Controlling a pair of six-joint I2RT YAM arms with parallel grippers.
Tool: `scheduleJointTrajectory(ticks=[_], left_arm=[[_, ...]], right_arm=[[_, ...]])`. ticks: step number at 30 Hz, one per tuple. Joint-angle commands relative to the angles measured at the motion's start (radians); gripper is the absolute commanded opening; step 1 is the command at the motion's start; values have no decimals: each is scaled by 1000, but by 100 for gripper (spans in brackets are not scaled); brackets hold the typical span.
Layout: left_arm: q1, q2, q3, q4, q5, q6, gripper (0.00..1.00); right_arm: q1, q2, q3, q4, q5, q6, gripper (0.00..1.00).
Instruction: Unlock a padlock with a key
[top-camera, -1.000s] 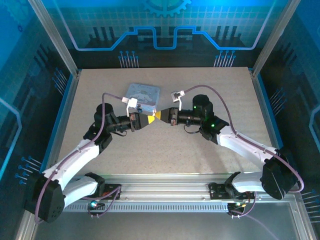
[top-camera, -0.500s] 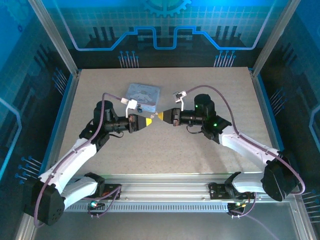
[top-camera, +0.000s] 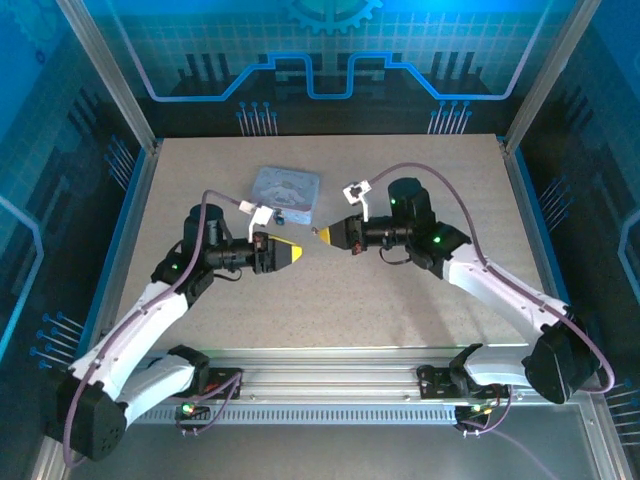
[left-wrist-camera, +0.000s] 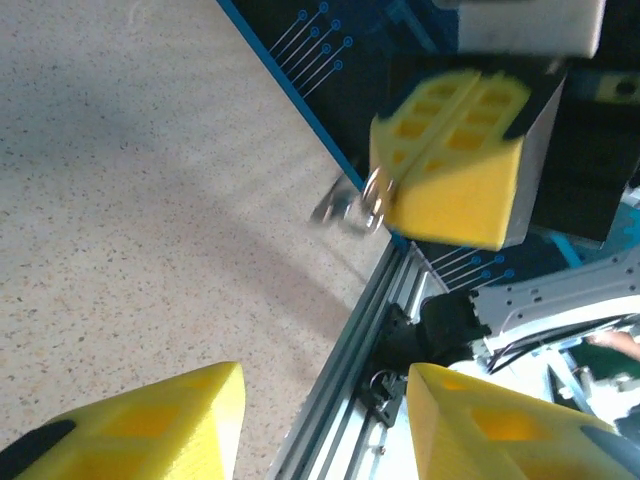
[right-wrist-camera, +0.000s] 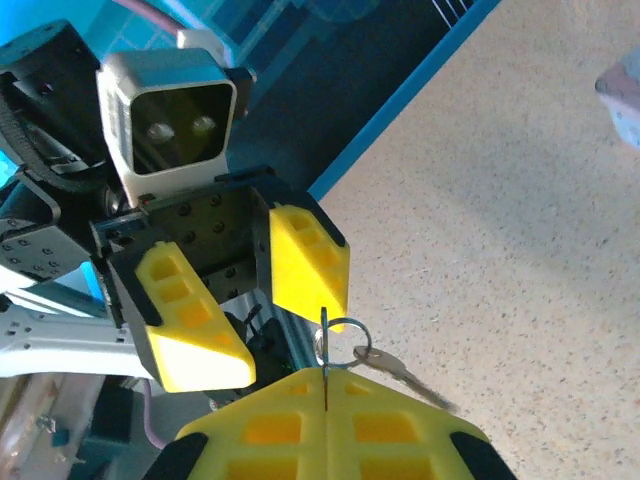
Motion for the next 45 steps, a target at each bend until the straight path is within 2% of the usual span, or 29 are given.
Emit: scheduleJointTrajectory(ticks=[1, 6, 11, 19, 26, 31, 45], left_arm=[[10, -60, 23, -20, -17, 102, 54], [9, -83, -7, 76, 30, 160, 57], [8, -61, -20, 157, 119, 171, 57], [-16, -17, -36, 203, 218, 162, 53], [-105, 34, -12, 75, 191, 271, 46], [-114, 41, -14, 67, 195, 277, 38], [-133, 61, -7, 63, 197, 283, 25]], right_arm=[[4, 17, 134, -353, -6, -314, 0], [57, 85, 270, -606, 38, -514, 0], [132, 131, 343, -727, 130, -626, 0], [189, 155, 400, -791, 147, -709, 0], [200, 170, 417, -808, 124, -727, 0], [202, 170, 419, -812, 116, -729, 0], [212, 190, 433, -812, 74, -730, 0]])
